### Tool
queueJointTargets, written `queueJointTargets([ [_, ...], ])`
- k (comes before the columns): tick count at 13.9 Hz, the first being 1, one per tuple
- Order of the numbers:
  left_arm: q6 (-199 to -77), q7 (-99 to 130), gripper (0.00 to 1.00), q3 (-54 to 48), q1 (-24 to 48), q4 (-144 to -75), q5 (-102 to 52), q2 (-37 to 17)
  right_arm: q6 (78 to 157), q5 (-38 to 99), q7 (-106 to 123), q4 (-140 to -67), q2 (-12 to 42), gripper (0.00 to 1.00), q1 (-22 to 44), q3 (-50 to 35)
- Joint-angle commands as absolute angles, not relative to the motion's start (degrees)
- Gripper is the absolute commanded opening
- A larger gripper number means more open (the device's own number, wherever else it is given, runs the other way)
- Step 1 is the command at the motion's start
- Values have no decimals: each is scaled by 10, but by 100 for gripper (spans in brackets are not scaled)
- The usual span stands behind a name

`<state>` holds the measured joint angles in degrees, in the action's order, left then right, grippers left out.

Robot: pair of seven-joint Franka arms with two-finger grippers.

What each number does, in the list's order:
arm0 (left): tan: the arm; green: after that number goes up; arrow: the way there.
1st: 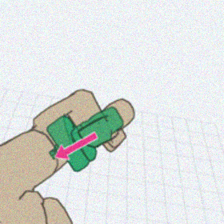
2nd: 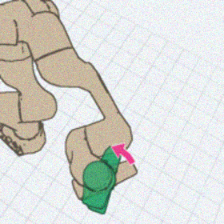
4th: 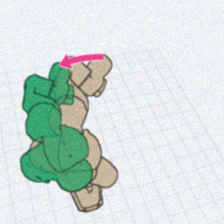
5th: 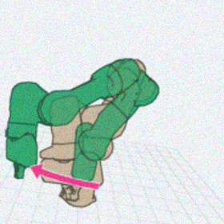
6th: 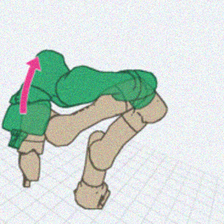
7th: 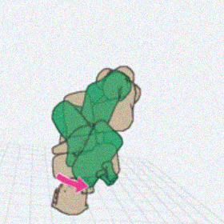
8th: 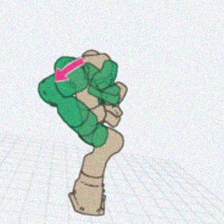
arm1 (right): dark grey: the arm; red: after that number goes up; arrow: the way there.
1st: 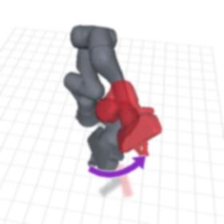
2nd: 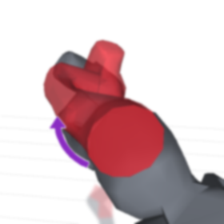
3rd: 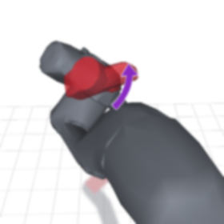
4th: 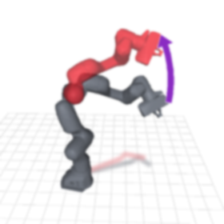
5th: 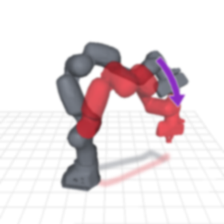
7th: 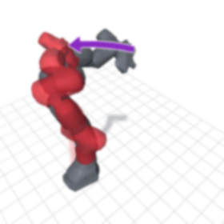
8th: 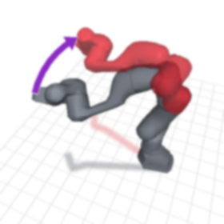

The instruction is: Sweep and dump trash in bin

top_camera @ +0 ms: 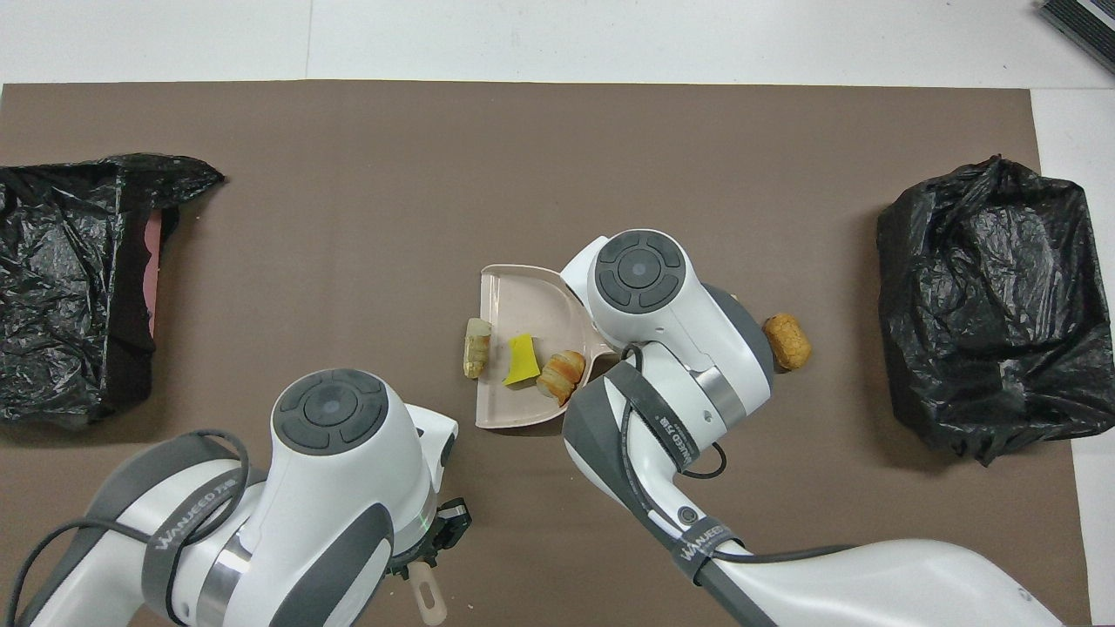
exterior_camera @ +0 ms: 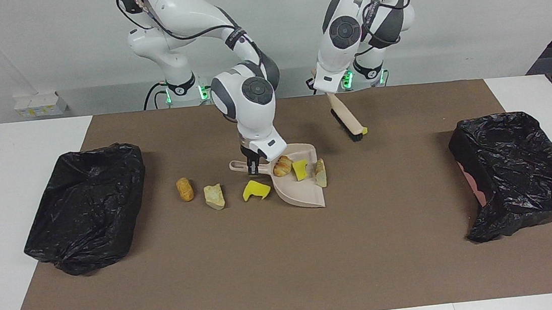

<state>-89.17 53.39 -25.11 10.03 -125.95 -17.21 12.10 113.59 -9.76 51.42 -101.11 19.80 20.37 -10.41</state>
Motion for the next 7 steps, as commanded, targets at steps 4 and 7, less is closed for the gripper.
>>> queueJointTargets([
  [4,-934,659,0,-252,106,-1382,-182,202,1135,-105,523,-1032,181,0,200,-107],
  [7,-966,655,0,-253,121,-1438,-184,218,1134,-105,523,-1033,181,0,200,-107],
])
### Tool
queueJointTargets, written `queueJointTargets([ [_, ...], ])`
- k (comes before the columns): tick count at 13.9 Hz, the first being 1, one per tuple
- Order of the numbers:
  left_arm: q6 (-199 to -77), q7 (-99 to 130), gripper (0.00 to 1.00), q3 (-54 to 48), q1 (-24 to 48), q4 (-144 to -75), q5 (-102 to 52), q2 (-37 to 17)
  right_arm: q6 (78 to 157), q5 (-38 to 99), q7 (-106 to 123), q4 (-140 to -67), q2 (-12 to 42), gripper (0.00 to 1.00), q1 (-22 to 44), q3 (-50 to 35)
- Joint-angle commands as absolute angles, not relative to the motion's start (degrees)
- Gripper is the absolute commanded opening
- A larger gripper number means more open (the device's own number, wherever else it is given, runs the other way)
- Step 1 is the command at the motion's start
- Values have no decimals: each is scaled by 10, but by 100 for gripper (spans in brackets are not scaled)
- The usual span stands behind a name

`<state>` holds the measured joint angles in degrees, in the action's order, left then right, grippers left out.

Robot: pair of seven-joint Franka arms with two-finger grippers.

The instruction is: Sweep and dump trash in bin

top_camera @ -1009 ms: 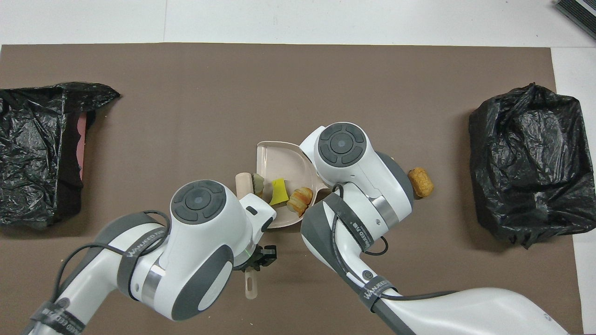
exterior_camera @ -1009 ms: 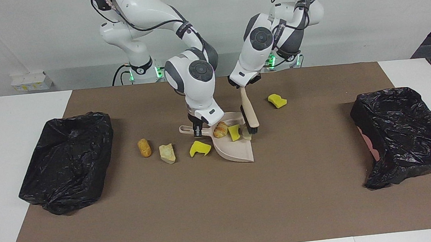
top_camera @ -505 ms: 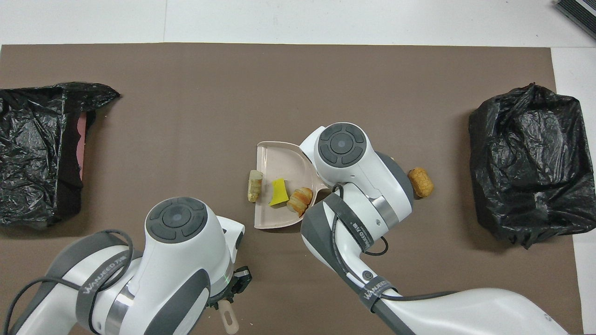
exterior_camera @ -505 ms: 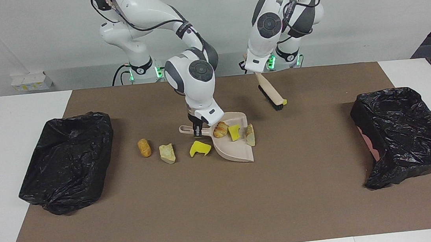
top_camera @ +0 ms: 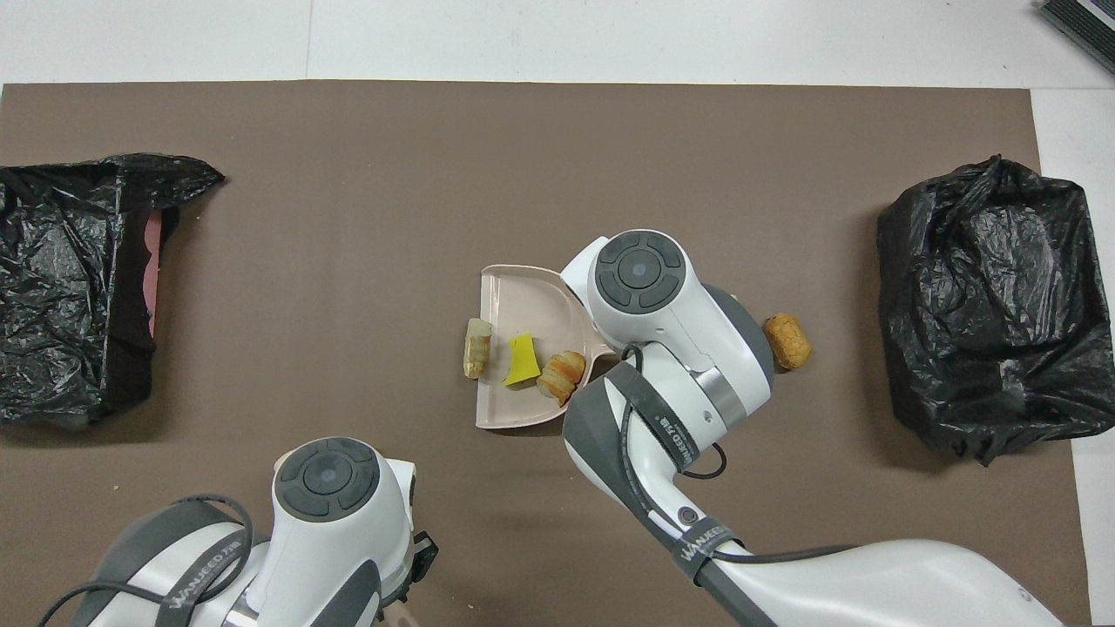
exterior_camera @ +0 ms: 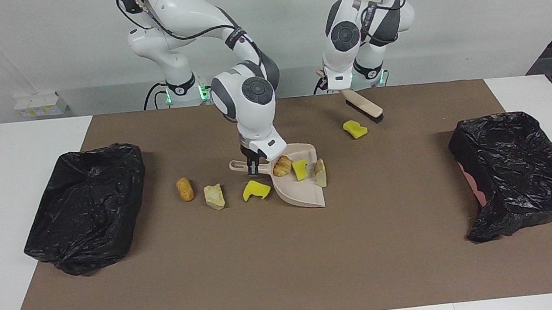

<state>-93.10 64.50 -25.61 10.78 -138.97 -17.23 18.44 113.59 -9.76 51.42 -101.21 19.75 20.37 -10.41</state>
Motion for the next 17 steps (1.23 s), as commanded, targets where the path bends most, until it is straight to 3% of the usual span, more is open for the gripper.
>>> queueJointTargets([
  [1,-970,655,0,-254,122,-1445,-184,215,1135,-105,523,-1033,181,0,200,-107],
  [9,-1113,643,0,-253,140,-1506,-197,184,1135,-105,523,-1034,180,0,200,-107],
  [13,-1203,583,0,-253,137,-1485,-198,143,1135,-105,523,-1034,180,0,199,-107],
  [17,-1253,550,0,-253,135,-1404,-198,67,1135,-105,523,-1035,180,0,199,-107],
])
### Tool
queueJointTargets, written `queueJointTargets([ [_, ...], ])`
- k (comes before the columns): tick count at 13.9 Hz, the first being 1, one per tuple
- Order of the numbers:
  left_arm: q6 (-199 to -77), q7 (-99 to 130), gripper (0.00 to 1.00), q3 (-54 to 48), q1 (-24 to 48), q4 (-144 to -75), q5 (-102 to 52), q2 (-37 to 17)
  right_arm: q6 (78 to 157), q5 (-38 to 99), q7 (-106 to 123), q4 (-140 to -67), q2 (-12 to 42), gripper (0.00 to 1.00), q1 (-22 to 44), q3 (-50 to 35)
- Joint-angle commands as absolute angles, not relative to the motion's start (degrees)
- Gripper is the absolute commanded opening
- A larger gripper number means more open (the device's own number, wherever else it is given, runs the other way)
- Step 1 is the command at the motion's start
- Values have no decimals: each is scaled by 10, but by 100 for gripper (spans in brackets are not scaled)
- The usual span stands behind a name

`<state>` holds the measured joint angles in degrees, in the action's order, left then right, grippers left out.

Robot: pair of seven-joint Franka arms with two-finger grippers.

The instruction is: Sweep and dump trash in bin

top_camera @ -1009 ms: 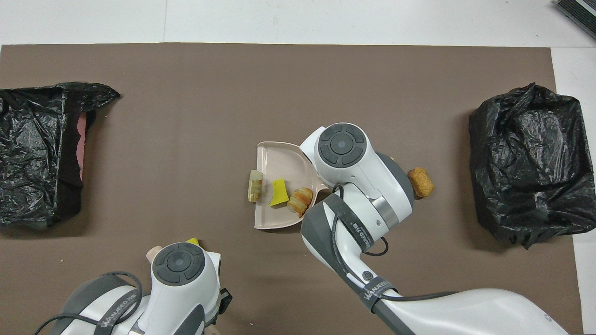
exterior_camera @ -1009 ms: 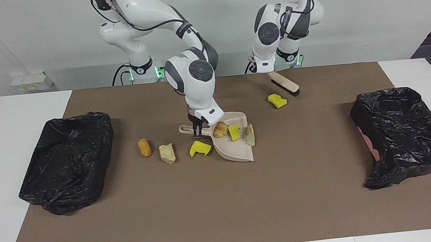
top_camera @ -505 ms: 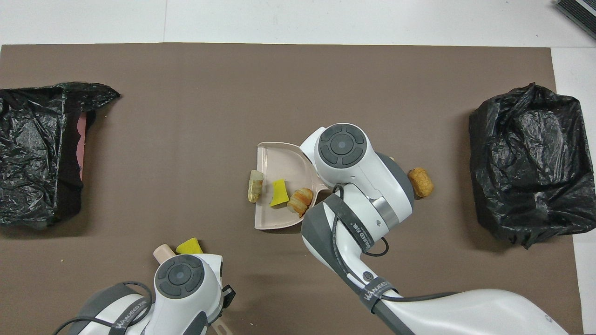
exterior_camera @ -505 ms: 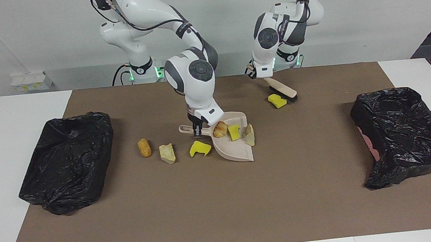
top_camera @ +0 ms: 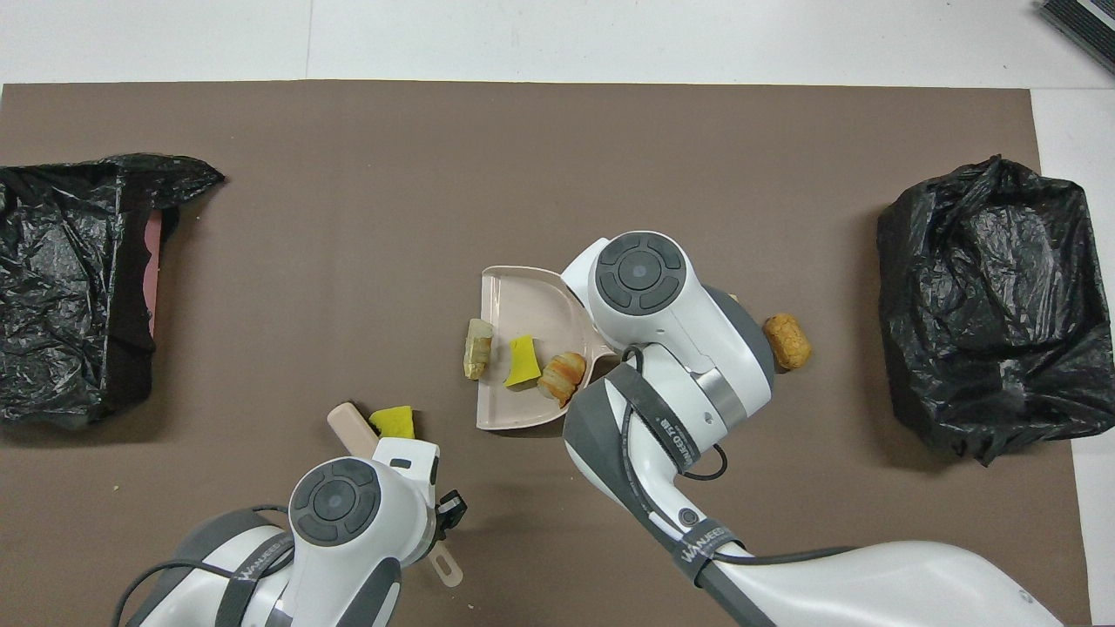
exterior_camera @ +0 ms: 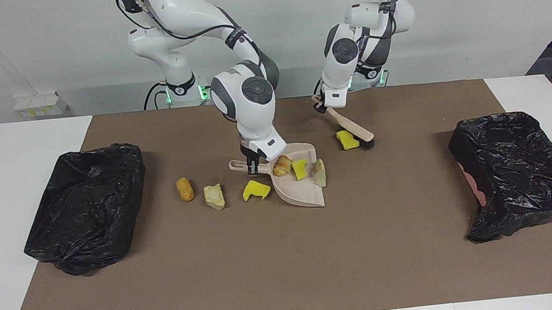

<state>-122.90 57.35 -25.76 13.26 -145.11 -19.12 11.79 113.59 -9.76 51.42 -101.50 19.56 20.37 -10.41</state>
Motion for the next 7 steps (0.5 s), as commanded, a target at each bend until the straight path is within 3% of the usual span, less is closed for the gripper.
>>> queueJointTargets([
  [1,-1259,531,0,-252,134,-1384,-199,51,1135,-105,523,-1035,180,0,199,-107],
  [5,-1263,498,0,-254,142,-1346,-205,23,1135,-105,523,-1035,180,0,199,-107],
  [7,-1276,473,0,-254,144,-1312,-205,-19,1135,-105,523,-1035,180,0,196,-107],
])
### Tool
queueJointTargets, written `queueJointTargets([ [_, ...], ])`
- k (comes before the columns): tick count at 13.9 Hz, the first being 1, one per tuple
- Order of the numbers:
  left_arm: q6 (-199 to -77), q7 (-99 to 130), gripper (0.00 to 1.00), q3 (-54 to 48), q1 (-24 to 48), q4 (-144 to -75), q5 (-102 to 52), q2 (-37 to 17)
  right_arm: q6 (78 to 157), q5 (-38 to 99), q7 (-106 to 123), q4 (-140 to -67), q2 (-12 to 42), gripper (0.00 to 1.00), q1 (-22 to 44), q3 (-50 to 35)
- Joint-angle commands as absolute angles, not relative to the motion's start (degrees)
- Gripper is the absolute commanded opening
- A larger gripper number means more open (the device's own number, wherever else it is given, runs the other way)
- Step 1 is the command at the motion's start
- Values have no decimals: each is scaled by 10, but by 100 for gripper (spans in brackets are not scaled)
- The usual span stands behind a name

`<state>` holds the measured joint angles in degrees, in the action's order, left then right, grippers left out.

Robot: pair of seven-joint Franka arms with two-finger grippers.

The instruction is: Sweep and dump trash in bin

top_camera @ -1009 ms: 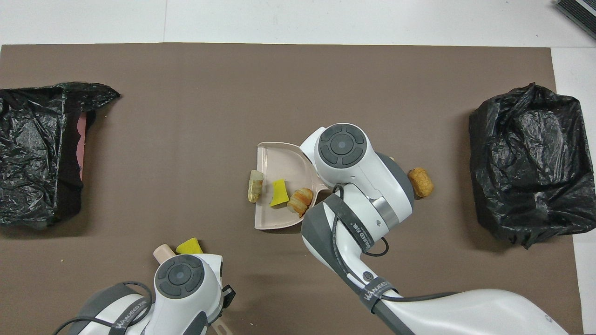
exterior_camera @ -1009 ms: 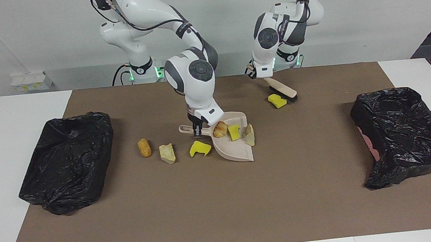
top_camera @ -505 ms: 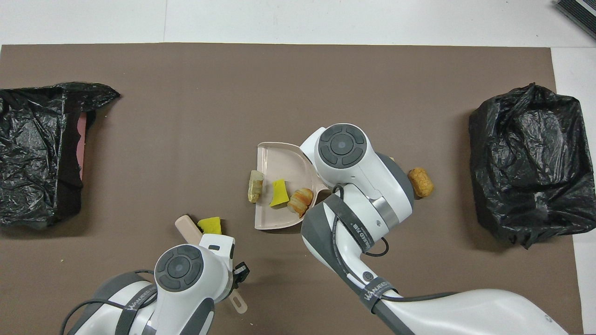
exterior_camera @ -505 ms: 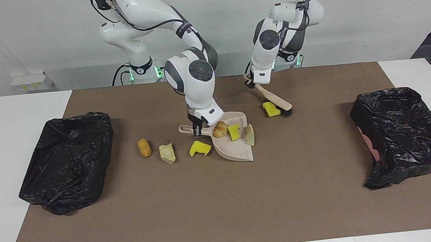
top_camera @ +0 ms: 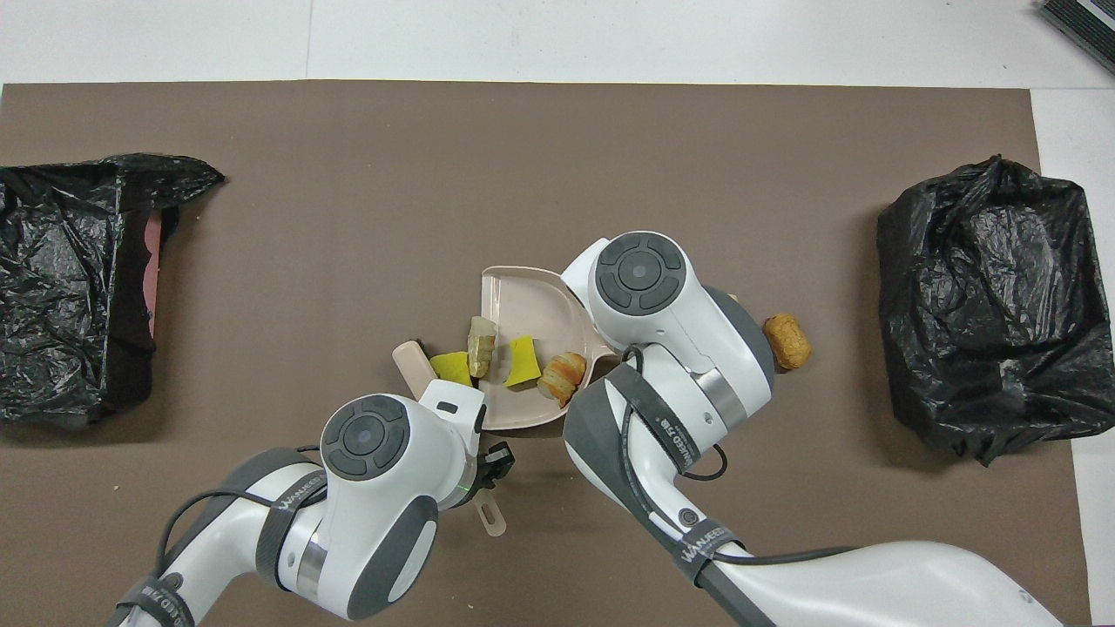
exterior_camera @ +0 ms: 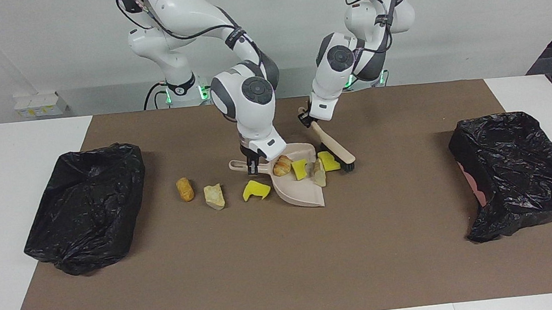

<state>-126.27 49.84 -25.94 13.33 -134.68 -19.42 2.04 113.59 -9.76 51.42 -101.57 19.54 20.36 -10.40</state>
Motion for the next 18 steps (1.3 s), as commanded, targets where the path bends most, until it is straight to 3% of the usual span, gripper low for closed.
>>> queueJointTargets([
  [1,-1277,455,0,-255,144,-1289,-205,-35,1135,-105,523,-1035,180,0,196,-107],
  [7,-1240,369,0,-296,143,-1243,-205,-45,1146,-103,516,-1039,180,0,192,-107],
  [10,-1157,377,0,-293,139,-1216,-204,-40,1183,-96,486,-1050,180,0,192,-107],
  [18,-1037,403,0,-285,124,-1216,-144,13,1174,-93,491,-1013,178,0,192,-107],
])
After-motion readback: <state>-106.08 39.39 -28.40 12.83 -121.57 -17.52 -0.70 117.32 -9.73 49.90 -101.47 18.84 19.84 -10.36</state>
